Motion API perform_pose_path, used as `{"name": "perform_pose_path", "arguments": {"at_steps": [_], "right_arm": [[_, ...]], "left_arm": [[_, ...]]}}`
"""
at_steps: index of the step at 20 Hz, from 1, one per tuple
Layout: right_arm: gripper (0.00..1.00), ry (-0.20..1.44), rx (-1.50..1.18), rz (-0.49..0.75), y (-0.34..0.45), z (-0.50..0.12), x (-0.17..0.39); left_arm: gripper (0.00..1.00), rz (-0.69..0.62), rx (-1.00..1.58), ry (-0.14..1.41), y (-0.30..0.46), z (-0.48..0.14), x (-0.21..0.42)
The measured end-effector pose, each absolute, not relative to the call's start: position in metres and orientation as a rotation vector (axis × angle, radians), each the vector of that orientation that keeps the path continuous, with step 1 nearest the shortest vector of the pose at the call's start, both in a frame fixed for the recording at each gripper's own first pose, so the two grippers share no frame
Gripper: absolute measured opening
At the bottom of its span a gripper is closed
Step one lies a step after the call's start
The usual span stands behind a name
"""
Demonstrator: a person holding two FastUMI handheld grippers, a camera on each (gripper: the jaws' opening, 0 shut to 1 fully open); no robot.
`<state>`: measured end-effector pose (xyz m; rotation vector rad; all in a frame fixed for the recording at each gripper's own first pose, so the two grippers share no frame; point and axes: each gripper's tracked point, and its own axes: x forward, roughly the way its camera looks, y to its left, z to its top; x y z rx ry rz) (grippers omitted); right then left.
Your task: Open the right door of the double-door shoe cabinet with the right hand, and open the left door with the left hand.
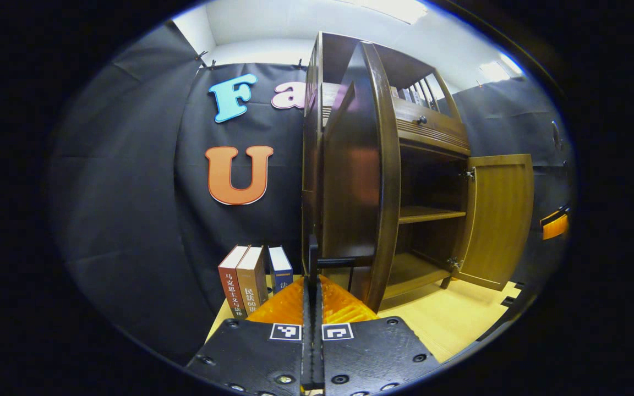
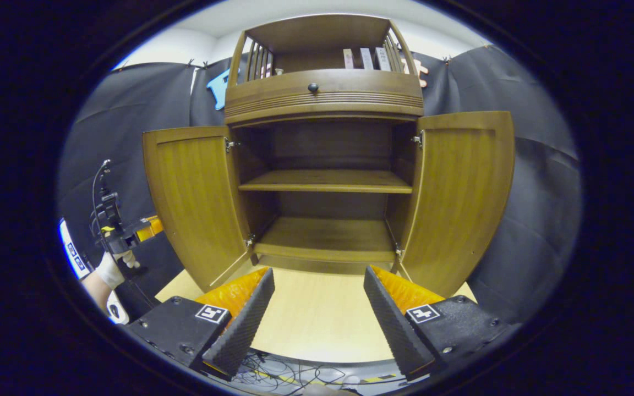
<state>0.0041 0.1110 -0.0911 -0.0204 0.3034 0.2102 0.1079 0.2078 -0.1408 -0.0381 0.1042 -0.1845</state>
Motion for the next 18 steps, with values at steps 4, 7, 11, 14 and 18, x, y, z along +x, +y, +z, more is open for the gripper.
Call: {"name": "perform_pose_path", "arguments": {"at_steps": [4,7,11,14,18], "right_arm": [[1.00,0.302,-0.018,0.195,0.107,-0.091,-0.004],[1.00,0.299,-0.020,0.190,0.107,-0.091,-0.012],[1.00,0.290,-0.026,0.175,0.102,-0.089,-0.018],[1.00,0.282,-0.026,0.165,0.096,-0.086,-0.018],[1.00,0.244,-0.033,0.164,0.086,-0.075,-0.013]], "left_arm": [[0.00,-0.255,-0.051,0.108,0.205,-0.141,0.107],[0.12,-0.281,-0.039,0.140,0.209,-0.144,0.103],[0.48,-0.279,-0.027,0.144,0.223,-0.142,0.089],[0.83,-0.210,0.000,0.163,0.243,-0.141,0.068],[0.95,-0.133,-0.045,0.217,0.235,-0.130,0.025]]}}
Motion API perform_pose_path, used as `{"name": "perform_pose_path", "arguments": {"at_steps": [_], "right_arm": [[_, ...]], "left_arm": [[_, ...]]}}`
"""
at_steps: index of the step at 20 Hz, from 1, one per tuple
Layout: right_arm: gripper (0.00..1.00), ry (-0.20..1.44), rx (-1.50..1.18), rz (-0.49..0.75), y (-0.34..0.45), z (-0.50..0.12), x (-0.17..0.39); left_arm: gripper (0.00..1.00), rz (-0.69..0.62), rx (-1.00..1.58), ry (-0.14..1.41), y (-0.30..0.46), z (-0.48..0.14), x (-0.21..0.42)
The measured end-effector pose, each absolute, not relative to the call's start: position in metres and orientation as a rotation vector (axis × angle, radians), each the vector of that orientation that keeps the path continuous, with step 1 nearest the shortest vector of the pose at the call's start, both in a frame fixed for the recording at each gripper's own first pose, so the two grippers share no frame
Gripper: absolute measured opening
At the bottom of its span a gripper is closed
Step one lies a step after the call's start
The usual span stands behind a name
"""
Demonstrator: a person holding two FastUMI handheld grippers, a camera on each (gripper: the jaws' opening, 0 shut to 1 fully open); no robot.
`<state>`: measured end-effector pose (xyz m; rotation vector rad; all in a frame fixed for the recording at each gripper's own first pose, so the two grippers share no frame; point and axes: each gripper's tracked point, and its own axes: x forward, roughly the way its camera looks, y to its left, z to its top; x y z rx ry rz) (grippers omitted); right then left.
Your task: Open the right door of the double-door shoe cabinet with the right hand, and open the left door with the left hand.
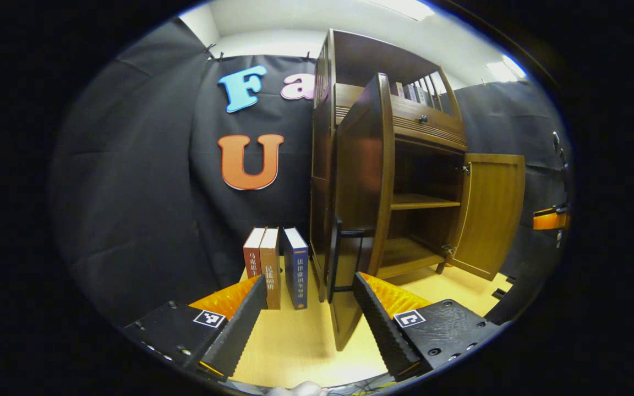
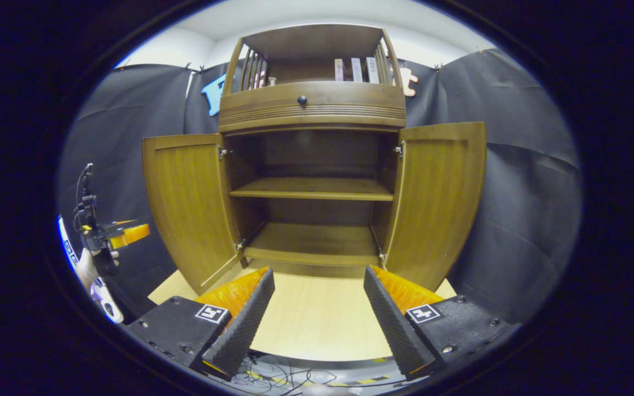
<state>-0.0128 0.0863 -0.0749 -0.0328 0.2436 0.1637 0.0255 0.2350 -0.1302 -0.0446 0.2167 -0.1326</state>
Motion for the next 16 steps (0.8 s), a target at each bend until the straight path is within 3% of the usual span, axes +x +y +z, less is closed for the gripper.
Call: {"name": "perform_pose_path", "arguments": {"at_steps": [4,9,16], "right_arm": [[1.00,0.228,-0.021,0.191,0.076,-0.069,-0.004],[1.00,0.178,-0.005,0.217,0.051,-0.044,0.008],[1.00,0.112,0.018,0.216,-0.003,-0.014,0.018]], "left_arm": [[0.95,-0.054,0.009,0.150,0.209,-0.082,0.004],[0.95,-0.077,0.052,0.129,0.125,-0.031,-0.003],[0.95,0.053,-0.042,0.141,0.037,-0.010,-0.006]]}}
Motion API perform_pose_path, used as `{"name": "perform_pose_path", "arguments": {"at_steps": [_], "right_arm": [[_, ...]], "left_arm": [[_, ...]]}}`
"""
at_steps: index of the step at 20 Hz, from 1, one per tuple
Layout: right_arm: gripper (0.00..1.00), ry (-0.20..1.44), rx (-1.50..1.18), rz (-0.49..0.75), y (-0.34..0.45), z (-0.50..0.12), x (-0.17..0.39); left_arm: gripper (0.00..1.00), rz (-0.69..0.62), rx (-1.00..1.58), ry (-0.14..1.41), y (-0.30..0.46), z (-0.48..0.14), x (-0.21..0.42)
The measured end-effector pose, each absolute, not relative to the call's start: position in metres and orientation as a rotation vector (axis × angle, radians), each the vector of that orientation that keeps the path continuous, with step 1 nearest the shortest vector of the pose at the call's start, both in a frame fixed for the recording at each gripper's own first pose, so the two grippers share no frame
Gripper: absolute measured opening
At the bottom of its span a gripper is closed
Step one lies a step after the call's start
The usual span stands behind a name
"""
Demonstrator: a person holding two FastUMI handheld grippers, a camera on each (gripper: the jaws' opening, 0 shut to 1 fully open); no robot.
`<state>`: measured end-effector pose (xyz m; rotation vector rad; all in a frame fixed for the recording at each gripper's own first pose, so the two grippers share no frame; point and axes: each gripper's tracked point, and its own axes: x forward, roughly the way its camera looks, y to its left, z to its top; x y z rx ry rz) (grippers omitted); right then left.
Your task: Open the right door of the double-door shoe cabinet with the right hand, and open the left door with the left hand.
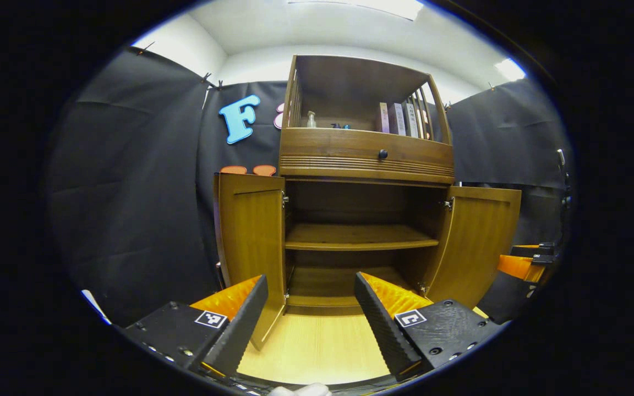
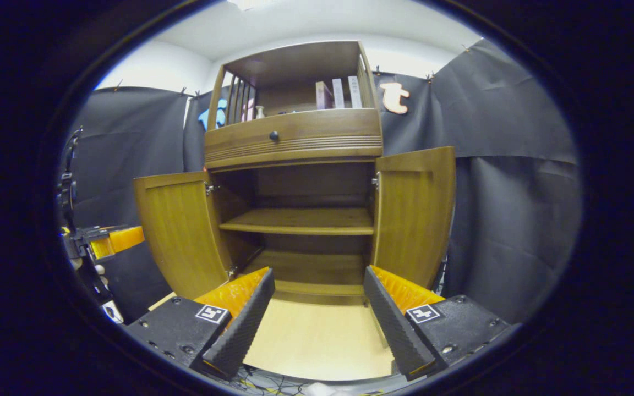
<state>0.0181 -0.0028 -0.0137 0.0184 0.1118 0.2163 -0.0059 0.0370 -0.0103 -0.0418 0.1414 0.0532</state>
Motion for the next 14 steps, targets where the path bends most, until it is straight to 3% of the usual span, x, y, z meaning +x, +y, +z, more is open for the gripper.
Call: {"name": "perform_pose_path", "arguments": {"at_steps": [6,7,8,14], "right_arm": [[1.00,0.113,0.046,0.188,-0.037,-0.018,0.022],[1.00,0.114,0.049,0.185,-0.039,-0.019,0.022],[1.00,0.114,0.051,0.184,-0.041,-0.018,0.022],[1.00,0.098,0.050,0.188,-0.040,-0.014,0.017]], "left_arm": [[0.94,0.125,0.004,0.144,-0.008,-0.021,-0.021],[1.00,0.116,0.009,0.146,-0.016,-0.022,-0.022],[0.95,0.110,0.015,0.152,-0.022,-0.025,-0.024],[0.96,0.102,0.018,0.150,-0.026,-0.019,-0.025]]}}
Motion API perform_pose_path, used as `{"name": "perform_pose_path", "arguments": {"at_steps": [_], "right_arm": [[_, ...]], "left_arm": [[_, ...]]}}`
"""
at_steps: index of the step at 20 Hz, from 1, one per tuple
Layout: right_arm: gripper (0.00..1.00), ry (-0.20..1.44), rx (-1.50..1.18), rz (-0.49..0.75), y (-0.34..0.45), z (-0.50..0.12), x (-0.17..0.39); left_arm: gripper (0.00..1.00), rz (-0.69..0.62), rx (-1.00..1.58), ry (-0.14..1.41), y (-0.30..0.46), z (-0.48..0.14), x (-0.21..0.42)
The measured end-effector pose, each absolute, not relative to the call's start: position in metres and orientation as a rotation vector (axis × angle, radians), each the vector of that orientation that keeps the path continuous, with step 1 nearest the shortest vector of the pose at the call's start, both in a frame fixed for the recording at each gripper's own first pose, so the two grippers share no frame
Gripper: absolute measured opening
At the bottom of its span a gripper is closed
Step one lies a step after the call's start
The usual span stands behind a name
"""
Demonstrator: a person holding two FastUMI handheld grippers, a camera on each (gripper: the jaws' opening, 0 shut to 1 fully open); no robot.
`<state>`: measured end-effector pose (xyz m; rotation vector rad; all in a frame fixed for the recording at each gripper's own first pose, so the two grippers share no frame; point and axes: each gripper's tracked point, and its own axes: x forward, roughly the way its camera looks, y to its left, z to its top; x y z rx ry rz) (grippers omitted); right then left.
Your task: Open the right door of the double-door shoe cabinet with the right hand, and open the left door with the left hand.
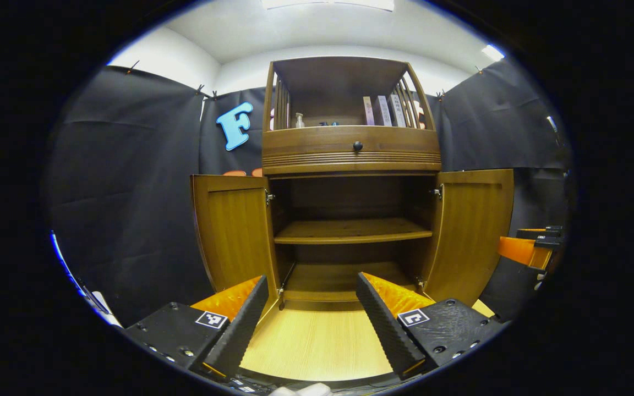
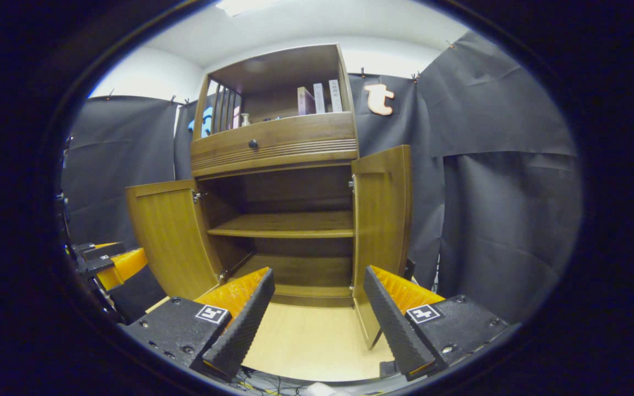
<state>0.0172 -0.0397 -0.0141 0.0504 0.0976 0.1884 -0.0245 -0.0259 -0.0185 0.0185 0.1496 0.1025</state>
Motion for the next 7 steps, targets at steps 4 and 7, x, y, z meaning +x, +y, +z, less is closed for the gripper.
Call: {"name": "perform_pose_path", "arguments": {"at_steps": [4,7], "right_arm": [[1.00,0.094,0.047,0.186,-0.0378,-0.0130,0.0139],[1.00,0.084,0.050,0.186,-0.0359,-0.0090,0.0117]], "left_arm": [[0.96,0.106,0.026,0.156,-0.0240,-0.0192,-0.0259],[0.96,0.098,0.038,0.144,-0.0262,-0.0138,-0.0267]]}}
